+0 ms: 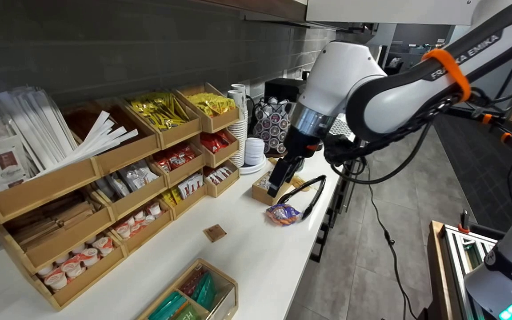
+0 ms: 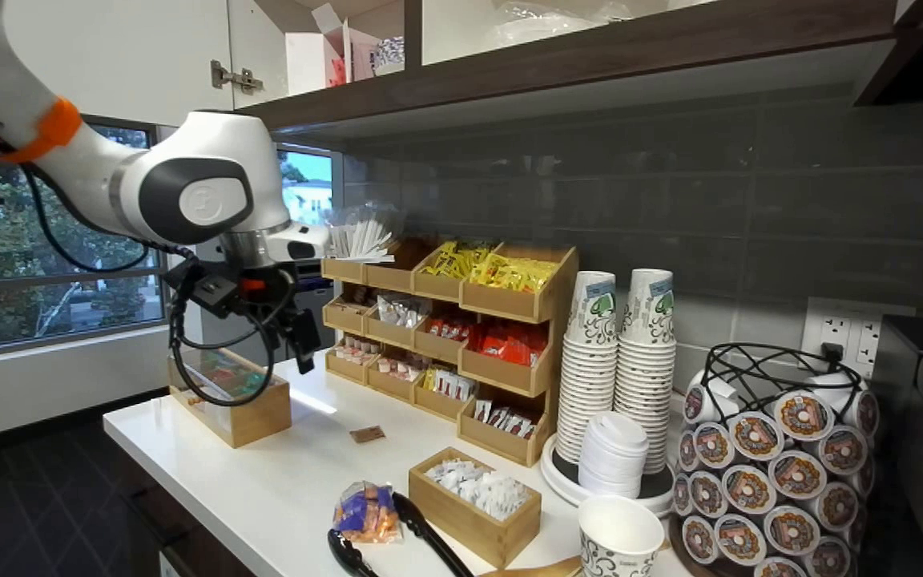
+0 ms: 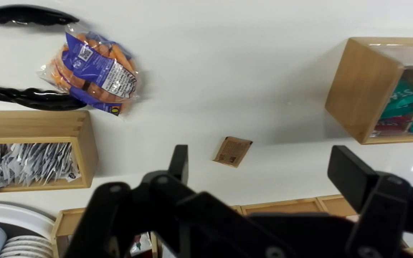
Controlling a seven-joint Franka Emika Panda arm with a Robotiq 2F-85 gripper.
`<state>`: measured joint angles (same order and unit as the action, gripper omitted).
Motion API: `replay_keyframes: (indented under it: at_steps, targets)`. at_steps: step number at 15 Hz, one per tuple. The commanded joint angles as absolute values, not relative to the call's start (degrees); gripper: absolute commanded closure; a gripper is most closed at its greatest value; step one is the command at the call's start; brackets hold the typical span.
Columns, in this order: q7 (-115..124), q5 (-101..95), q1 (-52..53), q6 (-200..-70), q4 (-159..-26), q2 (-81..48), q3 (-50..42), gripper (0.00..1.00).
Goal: Move the brown sachet, which is on the counter, closer to the other sachets
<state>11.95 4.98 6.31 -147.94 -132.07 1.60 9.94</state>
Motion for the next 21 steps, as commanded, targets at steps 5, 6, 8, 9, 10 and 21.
replay_keyframes:
  at_steps: [5,6,8,9,10,21]
  targets:
    - [5.3,3.4,6.6,-147.1,-115.1,-17.7,7.4,0.0]
    - [4.6,3.3,6.8,-147.6,-113.5,-19.6,7.5,0.0]
    - [3.5,3.2,7.4,-148.1,-110.2,-23.2,7.7,0.0]
    - [3.0,3.2,7.8,-148.0,-108.7,-24.9,7.9,0.0]
    - [2.5,3.0,8.2,-147.6,-107.1,-26.6,8.0,0.0]
    - [5.9,2.9,10.0,-149.7,-104.8,-30.4,6.4,0.0]
